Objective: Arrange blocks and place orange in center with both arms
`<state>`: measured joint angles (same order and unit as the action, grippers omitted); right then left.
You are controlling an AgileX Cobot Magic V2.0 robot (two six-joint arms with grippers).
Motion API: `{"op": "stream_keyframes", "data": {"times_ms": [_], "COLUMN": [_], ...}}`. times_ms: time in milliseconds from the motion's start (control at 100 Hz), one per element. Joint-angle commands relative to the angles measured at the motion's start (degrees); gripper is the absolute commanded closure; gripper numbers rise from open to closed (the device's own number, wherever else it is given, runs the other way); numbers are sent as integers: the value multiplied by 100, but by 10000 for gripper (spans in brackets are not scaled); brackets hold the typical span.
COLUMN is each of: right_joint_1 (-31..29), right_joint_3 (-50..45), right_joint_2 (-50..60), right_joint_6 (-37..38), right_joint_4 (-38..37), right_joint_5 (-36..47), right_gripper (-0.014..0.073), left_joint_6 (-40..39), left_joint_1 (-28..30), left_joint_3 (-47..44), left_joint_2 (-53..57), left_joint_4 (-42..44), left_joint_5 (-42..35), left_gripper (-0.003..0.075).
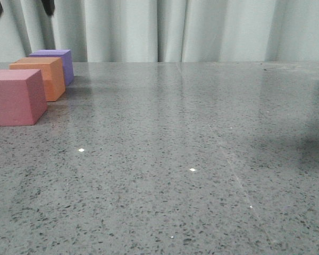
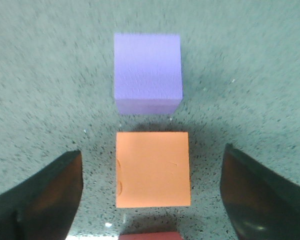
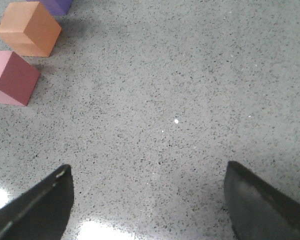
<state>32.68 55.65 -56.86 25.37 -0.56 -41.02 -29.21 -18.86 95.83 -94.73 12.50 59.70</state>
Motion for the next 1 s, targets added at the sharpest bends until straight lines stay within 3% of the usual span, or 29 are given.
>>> {"op": "stream_keyframes", "data": {"times_ms": [0, 460, 600, 860, 890, 990], "right_joint_1": [-9, -9, -9, -9, -9, -9], "right_joint_3": [115, -849, -1196, -1769, -1827, -2047], "right_joint_2": [178, 1156, 1445, 1912, 1977, 2170], "right_joint_6": [-10, -10, -10, -10, -10, -10], "right_joint_4": [-235, -842, -905, -905, -905, -958], "right_joint_5": [493, 1382, 1710, 1936, 1950, 2053], "right_gripper": [-17, 11, 178, 685, 722, 714], "left_joint_6": [107, 255, 266, 266, 266, 266], "left_joint_1": [-12, -16, -16, -16, -16, -16], "left_joint_3": [-12, -2678, -3469, -4693, -4803, -5165], "left_joint_2": [592, 3121, 3855, 5003, 5140, 5483], "left_joint_4": [146, 186, 186, 198, 198, 198], "left_joint_5": [-379, -2516, -2992, -3676, -3725, -3817], "left_gripper": [173, 188, 307, 598, 635, 727]}}
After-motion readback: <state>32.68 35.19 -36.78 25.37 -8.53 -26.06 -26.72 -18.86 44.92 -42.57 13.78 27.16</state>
